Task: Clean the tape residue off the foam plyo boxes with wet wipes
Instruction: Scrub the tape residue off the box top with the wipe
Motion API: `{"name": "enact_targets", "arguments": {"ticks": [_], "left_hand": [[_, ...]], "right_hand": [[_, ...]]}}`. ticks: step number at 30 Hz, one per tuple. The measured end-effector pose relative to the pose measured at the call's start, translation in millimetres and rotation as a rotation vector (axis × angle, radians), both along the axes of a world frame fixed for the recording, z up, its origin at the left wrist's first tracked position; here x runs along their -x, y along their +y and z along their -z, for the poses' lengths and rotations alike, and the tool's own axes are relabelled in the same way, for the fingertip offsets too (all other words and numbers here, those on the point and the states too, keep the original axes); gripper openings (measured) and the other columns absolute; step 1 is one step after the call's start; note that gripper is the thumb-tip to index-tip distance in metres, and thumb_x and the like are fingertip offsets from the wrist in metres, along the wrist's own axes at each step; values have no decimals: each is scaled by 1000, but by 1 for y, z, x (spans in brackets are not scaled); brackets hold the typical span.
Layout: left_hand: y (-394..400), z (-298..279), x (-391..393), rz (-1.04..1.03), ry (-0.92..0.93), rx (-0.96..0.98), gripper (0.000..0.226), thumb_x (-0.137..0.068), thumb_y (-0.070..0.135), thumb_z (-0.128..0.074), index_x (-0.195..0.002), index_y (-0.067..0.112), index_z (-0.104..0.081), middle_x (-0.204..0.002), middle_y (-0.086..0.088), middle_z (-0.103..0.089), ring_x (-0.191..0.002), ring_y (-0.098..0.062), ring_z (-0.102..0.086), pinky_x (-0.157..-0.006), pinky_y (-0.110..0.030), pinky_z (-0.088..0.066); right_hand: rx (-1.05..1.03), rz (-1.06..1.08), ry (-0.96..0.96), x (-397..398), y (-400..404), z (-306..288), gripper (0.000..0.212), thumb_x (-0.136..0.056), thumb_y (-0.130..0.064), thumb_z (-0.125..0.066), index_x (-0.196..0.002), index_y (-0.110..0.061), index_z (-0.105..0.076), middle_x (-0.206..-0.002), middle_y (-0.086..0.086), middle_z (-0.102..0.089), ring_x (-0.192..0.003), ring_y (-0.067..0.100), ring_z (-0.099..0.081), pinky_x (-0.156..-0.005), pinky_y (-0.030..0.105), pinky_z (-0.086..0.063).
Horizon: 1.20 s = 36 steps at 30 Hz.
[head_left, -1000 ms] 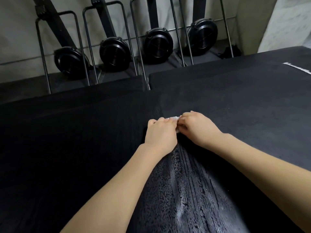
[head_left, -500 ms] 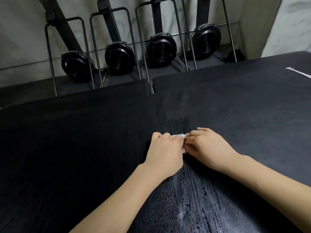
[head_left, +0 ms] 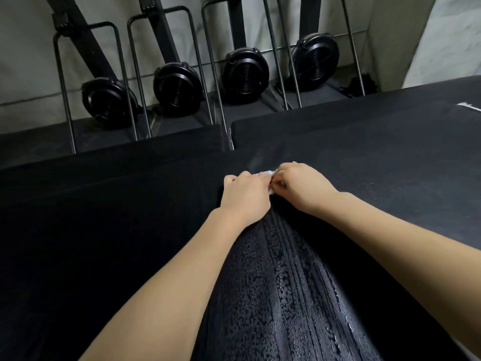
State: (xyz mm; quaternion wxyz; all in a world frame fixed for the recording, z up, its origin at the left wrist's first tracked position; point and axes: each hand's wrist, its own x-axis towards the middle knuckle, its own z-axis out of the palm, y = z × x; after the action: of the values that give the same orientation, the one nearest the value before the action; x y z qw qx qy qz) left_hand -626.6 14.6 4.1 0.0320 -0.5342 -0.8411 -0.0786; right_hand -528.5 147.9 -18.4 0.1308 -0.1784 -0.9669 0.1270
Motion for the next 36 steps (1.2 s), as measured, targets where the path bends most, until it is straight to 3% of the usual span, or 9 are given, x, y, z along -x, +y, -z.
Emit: {"name": "enact_targets", "arguments": {"ticks": [3,7,14,20,24,28,31,33,36], "left_hand": [[-3,-1,-6,-30,24,-6,25,-99,21,-38,-115,35,-52,-93,10,-58,-97,-20,-53,-76,-36,-24],[-22,1,-26,-16,84,-55,36,-99,21,-42,-130,36,-51,-91,11,-60,-81,-16,-49,-71,-35,-22],[-45,-6,-41,52,134,-6,33,-103,30,-36,-131,35,-52,-101,7,-68,-91,-19,-59,-81,-35,-27],[-11,-7,-1,7,113,52,42,-103,39,-37,-144,40,-44,-117,6,-69,-107,-20,-58,-92,-38,-34],[20,-5,30,-39,97,53,43,-103,35,-37,-146,42,-41,-117,4,-68,-110,-22,-57,-92,-39,-34],[39,-3,49,-79,43,69,43,-105,34,-33,-146,42,-40,-118,4,-66,-113,-22,-54,-93,-39,-32],[38,-4,46,-92,18,53,42,-104,32,-33,-144,44,-42,-117,5,-66,-112,-22,-54,-93,-38,-30],[31,-8,37,-90,26,51,42,-105,32,-33,-143,47,-43,-111,5,-67,-108,-22,-54,-91,-37,-29],[14,-12,21,-51,34,42,42,-104,33,-35,-142,48,-44,-105,5,-69,-105,-20,-56,-95,-39,-34]], "right_hand": [[20,-2,25,-1,1,5,26,-99,-23,-54,-87,-18,-77,-95,4,-67,-90,26,-64,-100,28,-38],[-36,-15,47,-22,-15,13,27,-98,-23,-55,-85,-14,-78,-96,4,-70,-89,25,-66,-116,34,-32],[-46,-80,84,-48,-35,8,29,-93,-33,-57,-91,-18,-82,-98,-1,-73,-92,20,-68,-115,36,-36],[-61,-47,54,-7,-6,2,26,-100,-30,-57,-98,-18,-80,-107,1,-70,-103,21,-65,-118,32,-24],[-54,-7,27,32,22,0,28,-100,-32,-57,-95,-16,-80,-108,4,-69,-101,26,-65,-118,35,-28],[29,79,23,58,38,3,33,-93,-40,-58,-90,-12,-76,-102,4,-68,-92,27,-64,-85,42,-55],[48,86,37,58,36,3,41,-86,-45,-52,-84,-13,-76,-96,3,-68,-86,26,-65,-74,42,-56],[33,65,36,50,29,1,34,-91,-37,-57,-79,-12,-76,-93,5,-69,-84,27,-64,-76,42,-55],[-6,19,39,27,17,3,29,-93,-27,-60,-75,-11,-76,-90,6,-71,-81,28,-66,-104,38,-45]]}}
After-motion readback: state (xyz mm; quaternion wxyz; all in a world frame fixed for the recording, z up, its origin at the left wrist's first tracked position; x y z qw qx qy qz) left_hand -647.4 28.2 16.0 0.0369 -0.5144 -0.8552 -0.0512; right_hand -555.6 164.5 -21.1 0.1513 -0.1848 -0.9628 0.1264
